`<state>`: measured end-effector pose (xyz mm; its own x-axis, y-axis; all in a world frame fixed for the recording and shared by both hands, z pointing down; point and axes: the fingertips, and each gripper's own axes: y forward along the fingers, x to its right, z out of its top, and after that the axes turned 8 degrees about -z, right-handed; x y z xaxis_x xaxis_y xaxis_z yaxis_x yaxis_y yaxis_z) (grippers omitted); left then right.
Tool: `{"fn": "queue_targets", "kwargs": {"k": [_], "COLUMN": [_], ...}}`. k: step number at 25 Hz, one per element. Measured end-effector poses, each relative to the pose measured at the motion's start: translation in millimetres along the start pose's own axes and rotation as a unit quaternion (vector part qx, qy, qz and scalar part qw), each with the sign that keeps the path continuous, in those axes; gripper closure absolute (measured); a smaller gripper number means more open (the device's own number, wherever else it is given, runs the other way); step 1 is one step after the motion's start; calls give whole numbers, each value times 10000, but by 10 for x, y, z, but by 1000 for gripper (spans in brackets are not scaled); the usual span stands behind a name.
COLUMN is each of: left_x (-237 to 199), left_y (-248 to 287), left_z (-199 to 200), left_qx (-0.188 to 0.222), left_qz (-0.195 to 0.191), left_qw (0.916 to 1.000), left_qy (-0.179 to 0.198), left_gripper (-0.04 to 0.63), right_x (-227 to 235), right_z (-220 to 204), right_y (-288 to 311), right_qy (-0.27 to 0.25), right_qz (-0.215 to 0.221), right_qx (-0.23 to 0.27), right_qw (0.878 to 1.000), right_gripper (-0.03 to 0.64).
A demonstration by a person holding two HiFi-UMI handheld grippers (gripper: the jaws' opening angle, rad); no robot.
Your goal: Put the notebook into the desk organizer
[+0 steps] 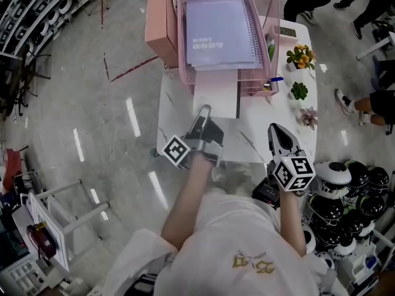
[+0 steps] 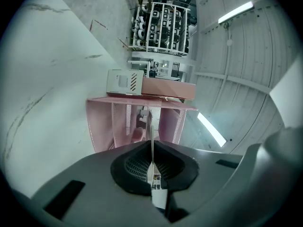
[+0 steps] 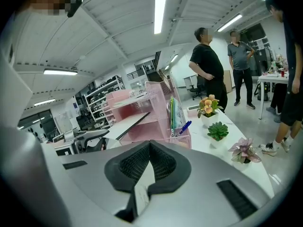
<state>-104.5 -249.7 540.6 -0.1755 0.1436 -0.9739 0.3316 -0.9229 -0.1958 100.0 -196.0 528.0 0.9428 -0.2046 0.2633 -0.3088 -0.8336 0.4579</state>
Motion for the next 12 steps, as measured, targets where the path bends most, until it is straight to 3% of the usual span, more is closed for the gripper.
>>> {"fn": "queue_targets", "kwargs": {"k": [12], "left_x": [-87], "left_y": [209], "left_z": [58], "left_qx": [34], "left_qz": [95], "left_qw": [9999], "left_qy": [45], "left_gripper": [571], "right_x": [26], "right_z": [64], "right_y": [295], "right_qy": [-6], "right_qz": [84], "right_qx": [-139], "right_qw": [9999], "right_gripper": [607]}}
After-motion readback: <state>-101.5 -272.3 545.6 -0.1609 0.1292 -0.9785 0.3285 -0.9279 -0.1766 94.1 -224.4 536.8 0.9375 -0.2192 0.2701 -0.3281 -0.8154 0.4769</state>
